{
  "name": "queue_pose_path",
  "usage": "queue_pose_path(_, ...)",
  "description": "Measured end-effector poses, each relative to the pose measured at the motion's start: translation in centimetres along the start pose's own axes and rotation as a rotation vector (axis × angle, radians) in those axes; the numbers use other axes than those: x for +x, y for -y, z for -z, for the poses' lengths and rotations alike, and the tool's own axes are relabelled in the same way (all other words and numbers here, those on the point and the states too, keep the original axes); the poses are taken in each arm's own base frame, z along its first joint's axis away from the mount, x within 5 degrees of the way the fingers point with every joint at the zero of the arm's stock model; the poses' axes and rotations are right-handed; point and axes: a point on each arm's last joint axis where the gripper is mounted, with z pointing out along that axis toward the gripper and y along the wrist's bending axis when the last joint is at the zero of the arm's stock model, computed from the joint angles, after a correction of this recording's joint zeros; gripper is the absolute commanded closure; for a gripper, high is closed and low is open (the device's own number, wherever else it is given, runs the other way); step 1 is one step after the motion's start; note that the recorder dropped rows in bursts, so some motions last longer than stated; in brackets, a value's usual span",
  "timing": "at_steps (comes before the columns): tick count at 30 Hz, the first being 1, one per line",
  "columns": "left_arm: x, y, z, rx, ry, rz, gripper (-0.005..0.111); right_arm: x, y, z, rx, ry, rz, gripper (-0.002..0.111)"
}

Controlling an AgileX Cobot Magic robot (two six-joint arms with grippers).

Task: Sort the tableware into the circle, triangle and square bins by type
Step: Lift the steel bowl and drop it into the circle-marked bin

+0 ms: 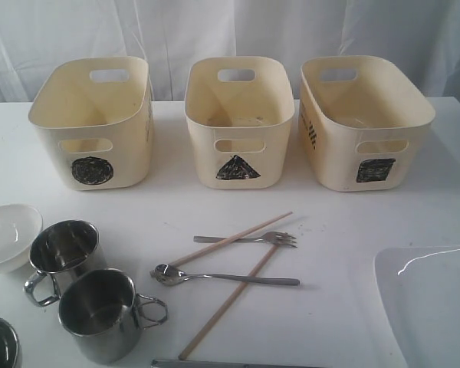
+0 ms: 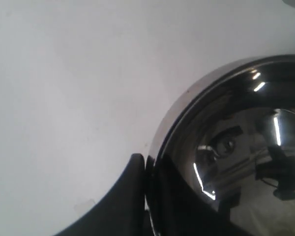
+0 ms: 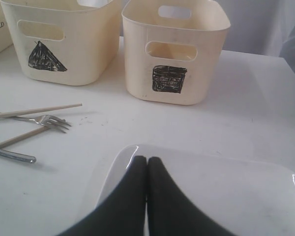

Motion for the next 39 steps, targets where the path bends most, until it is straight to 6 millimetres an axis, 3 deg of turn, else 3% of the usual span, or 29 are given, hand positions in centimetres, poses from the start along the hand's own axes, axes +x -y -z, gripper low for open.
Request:
queue_pose_path(4,-0.8,0.3,2.4,0.03,-0.009,-0.033,0.107,0.0,0.0,0.0,0.0,0.0,0.0,0.108)
queue_pose_path(7,-2.0,0.5,4.5,0.026,0.079,-0.044,0.107,0.0,0.0,0.0,0.0,0.0,0.0,0.108)
queue_pose_path(10,-3.7,0.6,7.5,-0.008,0.24,-0.057,0.107,0.0,0.0,0.0,0.0,0.0,0.0,0.108)
queue_pose_path(17,-8.8,0.1,17.0,-0.167,0.741,-0.022,0.107,0.0,0.0,0.0,0.0,0.0,0.0,0.108)
queue_pose_path(21,-12.7,-1.3,19.4,-0.183,0.919,0.027,0.107,0.0,0.0,0.0,0.0,0.0,0.0,0.108)
queue_pose_path(25,-17.9,-3.3,18.1,-0.093,0.994,0.062,0.107,0.0,0.0,0.0,0.0,0.0,0.0,0.108)
queue_pose_path(32,-25.1,-7.1,12.8,-0.051,1.011,0.059,0.107,0.0,0.0,0.0,0.0,0.0,0.0,0.108)
queue_pose_path(35,-26.7,-7.6,10.9,-0.102,1.006,-0.006,0.107,0.0,0.0,0.0,0.0,0.0,0.0,0.108)
queue_pose_path(39,-29.3,-6.3,9.4,-0.2,1.039,-0.15,0.107,0.0,0.0,0.0,0.0,0.0,0.0,0.108)
